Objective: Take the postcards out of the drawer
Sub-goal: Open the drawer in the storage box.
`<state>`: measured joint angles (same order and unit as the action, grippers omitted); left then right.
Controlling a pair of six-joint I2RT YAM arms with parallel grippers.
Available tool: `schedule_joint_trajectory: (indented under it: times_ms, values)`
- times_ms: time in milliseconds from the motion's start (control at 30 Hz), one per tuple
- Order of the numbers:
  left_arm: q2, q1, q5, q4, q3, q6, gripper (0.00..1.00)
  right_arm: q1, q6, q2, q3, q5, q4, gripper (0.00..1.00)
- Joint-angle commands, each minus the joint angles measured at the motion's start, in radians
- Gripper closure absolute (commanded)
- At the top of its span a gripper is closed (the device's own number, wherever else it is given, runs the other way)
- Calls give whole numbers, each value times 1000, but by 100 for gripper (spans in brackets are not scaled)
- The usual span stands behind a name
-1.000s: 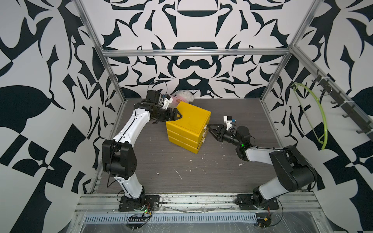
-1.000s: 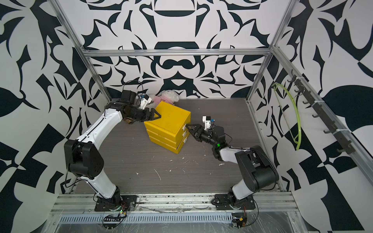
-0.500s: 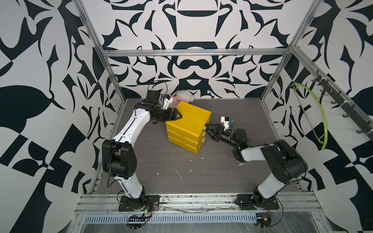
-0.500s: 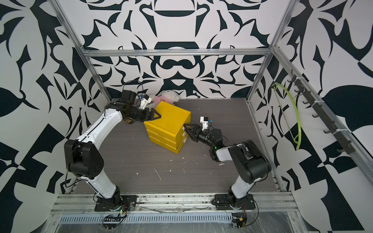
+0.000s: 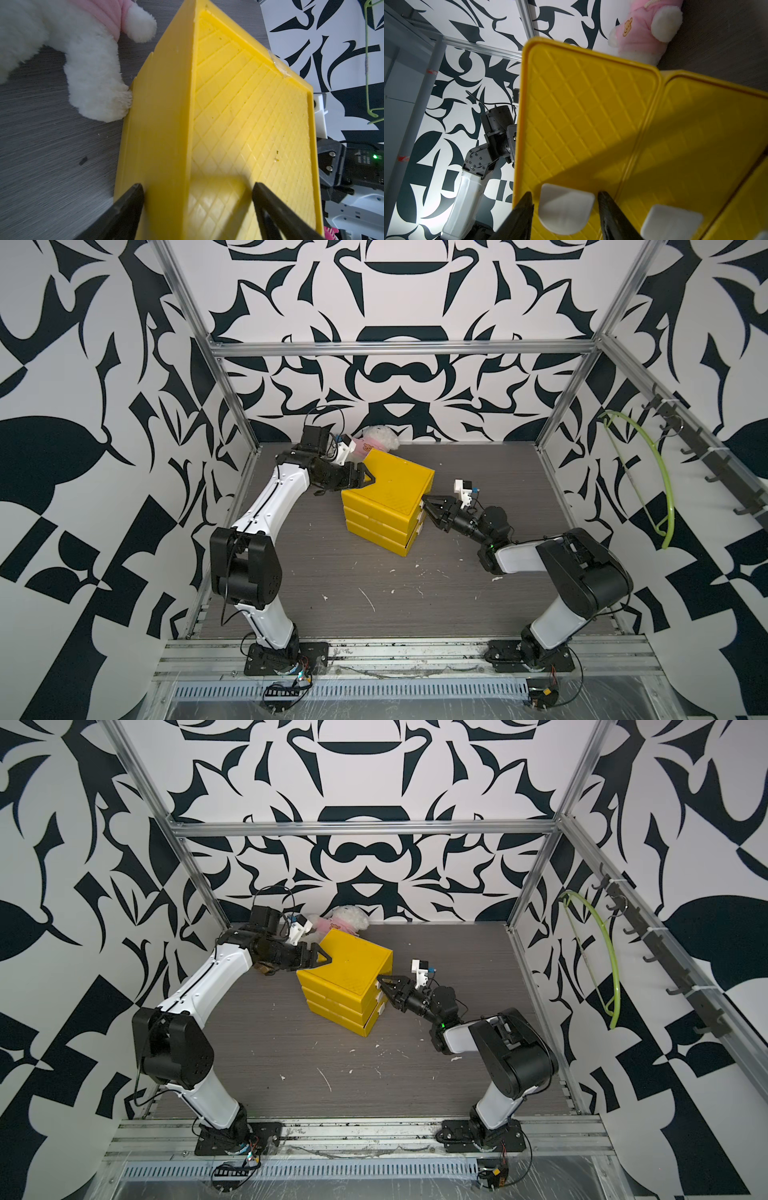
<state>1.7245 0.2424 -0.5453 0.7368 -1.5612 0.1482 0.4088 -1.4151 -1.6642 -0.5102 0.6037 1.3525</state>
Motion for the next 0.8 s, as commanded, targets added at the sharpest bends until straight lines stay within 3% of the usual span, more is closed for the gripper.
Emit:
schedule_joint_trajectory:
  times_ms: [0,233,567,767]
  values:
    - [52,12,30,69,17,-19,14,20,-8,6,-12,-14,73,49]
    - [53,12,31,69,17,-20,14,19,9,23,-3,-22,57,61]
    - [53,12,39,73,19,-25,14,-27,13,79,47,-2,33,62]
    - [54,12,39,73,17,-24,14,-70,91,228,84,24,-180,62]
